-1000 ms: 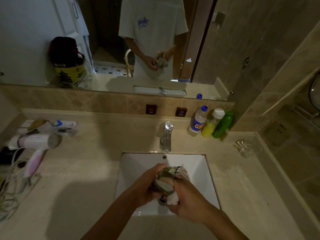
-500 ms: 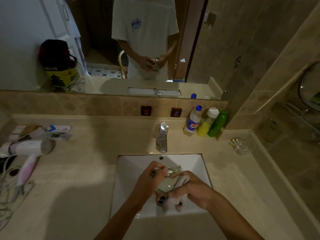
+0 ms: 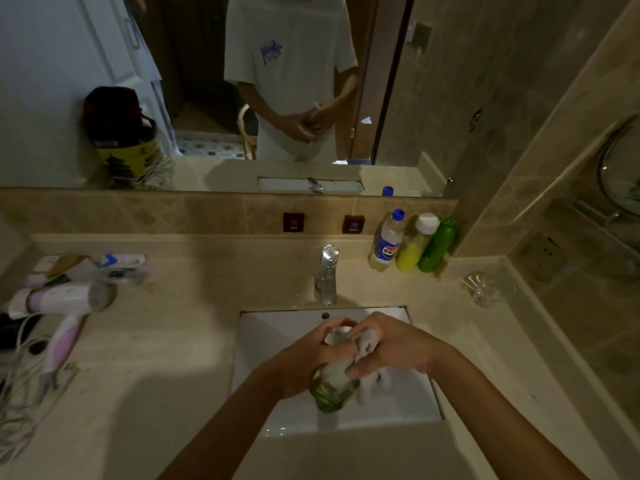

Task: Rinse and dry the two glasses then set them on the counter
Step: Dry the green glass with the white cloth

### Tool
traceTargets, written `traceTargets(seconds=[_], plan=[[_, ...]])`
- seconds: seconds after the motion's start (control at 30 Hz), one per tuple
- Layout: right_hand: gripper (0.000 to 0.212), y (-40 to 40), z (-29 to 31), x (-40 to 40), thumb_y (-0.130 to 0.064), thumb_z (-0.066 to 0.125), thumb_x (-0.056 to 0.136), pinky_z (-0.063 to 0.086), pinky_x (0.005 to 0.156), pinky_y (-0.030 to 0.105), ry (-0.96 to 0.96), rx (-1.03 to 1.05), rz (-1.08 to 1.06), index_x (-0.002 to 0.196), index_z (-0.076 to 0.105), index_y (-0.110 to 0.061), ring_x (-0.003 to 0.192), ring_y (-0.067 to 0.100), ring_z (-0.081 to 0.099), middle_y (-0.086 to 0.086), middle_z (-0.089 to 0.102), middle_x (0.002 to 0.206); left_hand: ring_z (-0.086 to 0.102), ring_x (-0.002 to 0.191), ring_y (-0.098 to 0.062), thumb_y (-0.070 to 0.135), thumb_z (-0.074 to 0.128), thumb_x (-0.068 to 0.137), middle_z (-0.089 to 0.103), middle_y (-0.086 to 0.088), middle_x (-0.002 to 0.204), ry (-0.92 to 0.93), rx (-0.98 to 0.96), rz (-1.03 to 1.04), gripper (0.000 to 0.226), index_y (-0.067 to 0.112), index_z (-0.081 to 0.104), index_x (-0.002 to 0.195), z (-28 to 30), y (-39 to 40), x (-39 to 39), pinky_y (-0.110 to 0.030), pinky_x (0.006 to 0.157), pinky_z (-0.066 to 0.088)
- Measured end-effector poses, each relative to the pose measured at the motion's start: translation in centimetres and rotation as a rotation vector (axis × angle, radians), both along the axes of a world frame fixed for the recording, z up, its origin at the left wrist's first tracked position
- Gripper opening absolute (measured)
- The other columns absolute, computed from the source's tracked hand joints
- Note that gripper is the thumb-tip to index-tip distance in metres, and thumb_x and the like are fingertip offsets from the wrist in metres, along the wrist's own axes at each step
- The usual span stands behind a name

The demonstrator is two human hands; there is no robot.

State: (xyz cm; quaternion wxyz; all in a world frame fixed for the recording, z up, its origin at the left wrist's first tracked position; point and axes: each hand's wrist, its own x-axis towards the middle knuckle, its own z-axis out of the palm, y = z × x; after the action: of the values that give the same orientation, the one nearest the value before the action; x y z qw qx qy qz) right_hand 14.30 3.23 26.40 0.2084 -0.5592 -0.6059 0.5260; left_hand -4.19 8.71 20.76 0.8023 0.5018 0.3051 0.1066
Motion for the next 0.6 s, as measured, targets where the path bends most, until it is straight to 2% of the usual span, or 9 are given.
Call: traceTargets(seconds=[0.07, 0.17, 0.23, 0.3, 0.37, 0.43, 0.5, 0.53, 0.6], plan=[[0.022, -0.5, 0.2, 0.3, -0.001, 0.078, 0.076, 0.057, 0.081, 0.033, 0.145, 0.091, -0.28, 0.098, 0.075, -0.004, 0.092, 0.026, 0.072, 0.014, 0.076, 0.096, 0.072, 0.11, -0.027, 0.032, 0.074, 0.086, 0.065, -0.013, 0.129, -0.052, 0.021, 0.112, 0.055, 0.024, 0.051, 0.136, -0.3, -0.2, 0.4, -0.039, 0.09, 0.059], [0.02, -1.4, 0.4, -0.5, 0.004, 0.064, 0.088, 0.051, 0.08, 0.034, 0.239, 0.224, -0.531, 0.106, 0.071, -0.001, 0.093, 0.03, 0.069, 0.022, 0.073, 0.097, 0.074, 0.101, -0.032, 0.035, 0.078, 0.077, 0.074, -0.015, 0.115, -0.13, -0.09, 0.356, 0.061, 0.016, 0.054, 0.13, -0.6, -0.1, 1.1, -0.043, 0.085, 0.06], [0.038, -2.4, 0.5, -2.5, 0.004, 0.061, 0.09, 0.052, 0.087, 0.031, 0.143, 0.366, -0.488, 0.123, 0.065, -0.014, 0.108, 0.015, 0.066, 0.006, 0.071, 0.116, 0.072, 0.105, -0.037, 0.043, 0.081, 0.078, 0.072, -0.02, 0.119, -0.141, -0.084, 0.452, 0.067, 0.011, 0.056, 0.131, -0.7, 0.0, 1.9, -0.05, 0.089, 0.059], [0.065, -3.4, 0.2, -4.1, 0.005, 0.062, 0.088, 0.041, 0.108, 0.028, 0.061, 0.486, -0.398, 0.14, 0.048, -0.033, 0.134, 0.006, 0.046, -0.011, 0.051, 0.144, 0.07, 0.105, -0.039, 0.052, 0.08, 0.08, 0.069, -0.023, 0.121, -0.168, -0.085, 0.503, 0.075, 0.005, 0.056, 0.133, -0.5, 0.1, 2.7, -0.049, 0.086, 0.059], [0.081, -4.2, -0.3, -4.9, 0.001, 0.06, 0.086, 0.026, 0.12, 0.033, 0.022, 0.531, -0.351, 0.146, 0.033, -0.046, 0.147, 0.006, 0.023, -0.02, 0.029, 0.157, 0.07, 0.1, -0.033, 0.054, 0.072, 0.084, 0.068, -0.022, 0.115, -0.235, -0.116, 0.554, 0.072, 0.002, 0.058, 0.132, -0.2, 0.2, 3.0, -0.042, 0.081, 0.059], [0.091, -4.6, -0.7, -5.6, -0.009, 0.061, 0.084, 0.011, 0.123, 0.043, -0.092, 0.533, -0.259, 0.151, 0.013, -0.048, 0.151, 0.007, -0.002, -0.021, 0.004, 0.162, 0.068, 0.105, -0.032, 0.057, 0.065, 0.088, 0.067, -0.023, 0.118, -0.29, -0.158, 0.577, 0.069, 0.002, 0.061, 0.131, 0.4, 0.4, 3.1, -0.041, 0.086, 0.057], [0.089, -4.7, -0.9, -6.1, -0.031, 0.061, 0.089, 0.002, 0.121, 0.041, -0.24, 0.583, -0.204, 0.155, 0.002, -0.036, 0.149, 0.01, -0.017, -0.019, -0.012, 0.162, 0.068, 0.097, -0.03, 0.06, 0.067, 0.087, 0.067, -0.022, 0.108, -0.256, -0.123, 0.596, 0.068, 0.001, 0.066, 0.12, 1.2, 0.6, 3.3, -0.038, 0.082, 0.056], [0.086, -4.5, -0.8, -6.2, -0.047, 0.054, 0.092, 0.0, 0.121, 0.039, -0.284, 0.608, -0.216, 0.155, -0.001, -0.031, 0.149, 0.012, -0.019, -0.016, -0.015, 0.162, 0.067, 0.088, -0.027, 0.059, 0.068, 0.084, 0.066, -0.02, 0.101, -0.219, -0.093, 0.609, 0.063, 0.003, 0.068, 0.113, 1.4, 0.7, 3.5, -0.034, 0.074, 0.056], [0.085, -3.6, -0.7, -6.3, -0.066, 0.036, 0.091, 0.003, 0.121, 0.035, -0.284, 0.614, -0.303, 0.155, -0.005, -0.028, 0.15, 0.009, -0.015, -0.016, -0.014, 0.162, 0.062, 0.081, -0.023, 0.047, 0.066, 0.089, 0.06, -0.02, 0.103, -0.215, -0.113, 0.618, 0.057, -0.001, 0.065, 0.119, 1.8, 0.3, 4.0, -0.029, 0.064, 0.053]])
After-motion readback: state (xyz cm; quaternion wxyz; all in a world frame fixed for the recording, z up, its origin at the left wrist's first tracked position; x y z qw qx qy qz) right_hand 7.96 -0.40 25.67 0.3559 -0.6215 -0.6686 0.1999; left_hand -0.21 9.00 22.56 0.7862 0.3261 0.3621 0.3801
